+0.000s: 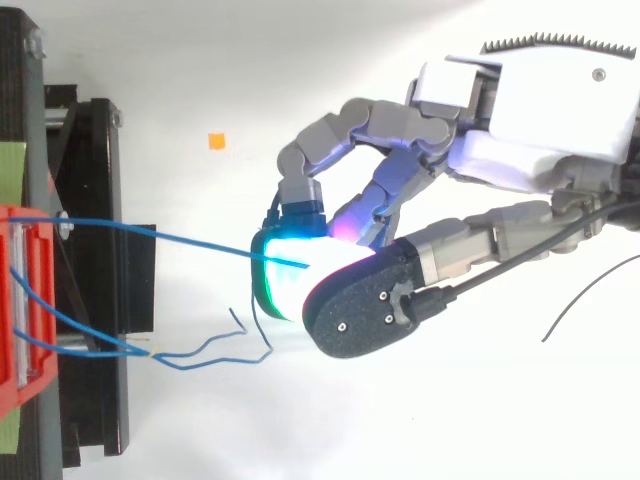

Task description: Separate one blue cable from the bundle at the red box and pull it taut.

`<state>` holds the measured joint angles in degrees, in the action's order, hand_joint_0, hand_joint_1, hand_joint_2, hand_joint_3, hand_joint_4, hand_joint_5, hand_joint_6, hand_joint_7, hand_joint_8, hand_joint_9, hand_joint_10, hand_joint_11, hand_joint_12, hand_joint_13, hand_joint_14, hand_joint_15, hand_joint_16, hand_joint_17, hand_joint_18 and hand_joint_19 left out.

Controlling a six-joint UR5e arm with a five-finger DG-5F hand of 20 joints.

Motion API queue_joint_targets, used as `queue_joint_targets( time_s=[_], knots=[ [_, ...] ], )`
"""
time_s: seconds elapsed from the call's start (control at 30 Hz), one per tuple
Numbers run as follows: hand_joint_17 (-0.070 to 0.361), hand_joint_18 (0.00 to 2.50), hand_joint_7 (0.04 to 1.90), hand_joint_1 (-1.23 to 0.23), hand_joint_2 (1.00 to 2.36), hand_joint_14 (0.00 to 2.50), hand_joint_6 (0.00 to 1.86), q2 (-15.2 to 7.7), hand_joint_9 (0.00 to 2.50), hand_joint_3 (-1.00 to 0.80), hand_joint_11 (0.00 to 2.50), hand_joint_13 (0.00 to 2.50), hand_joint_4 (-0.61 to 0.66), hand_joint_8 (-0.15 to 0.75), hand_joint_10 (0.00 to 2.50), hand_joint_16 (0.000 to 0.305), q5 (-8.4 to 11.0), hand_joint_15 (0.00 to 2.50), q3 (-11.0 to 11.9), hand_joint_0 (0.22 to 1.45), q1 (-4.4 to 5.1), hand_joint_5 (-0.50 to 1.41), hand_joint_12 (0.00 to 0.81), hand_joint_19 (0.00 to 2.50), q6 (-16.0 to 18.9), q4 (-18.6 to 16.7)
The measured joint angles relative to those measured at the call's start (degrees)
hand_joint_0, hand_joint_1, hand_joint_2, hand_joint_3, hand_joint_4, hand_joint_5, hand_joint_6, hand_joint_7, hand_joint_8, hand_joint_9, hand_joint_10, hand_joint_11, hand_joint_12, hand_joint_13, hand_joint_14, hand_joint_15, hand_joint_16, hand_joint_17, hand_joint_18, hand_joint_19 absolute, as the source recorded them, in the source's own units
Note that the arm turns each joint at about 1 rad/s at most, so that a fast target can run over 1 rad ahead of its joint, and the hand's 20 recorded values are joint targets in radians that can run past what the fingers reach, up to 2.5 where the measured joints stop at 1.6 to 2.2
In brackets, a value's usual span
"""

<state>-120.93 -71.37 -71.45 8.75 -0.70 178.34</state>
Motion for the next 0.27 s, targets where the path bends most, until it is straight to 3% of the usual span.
queue_joint_targets(
  time_s=[0.27],
  knots=[
    [0.107,0.83,1.13,-0.72,1.0,0.02,0.9,0.0,1.01,-0.5,1.26,0.82,0.01,0.304,0.02,0.047,0.0,0.62,0.0,0.77,0.01,-0.21,0.391,0.69,0.0,0.0]
  ],
)
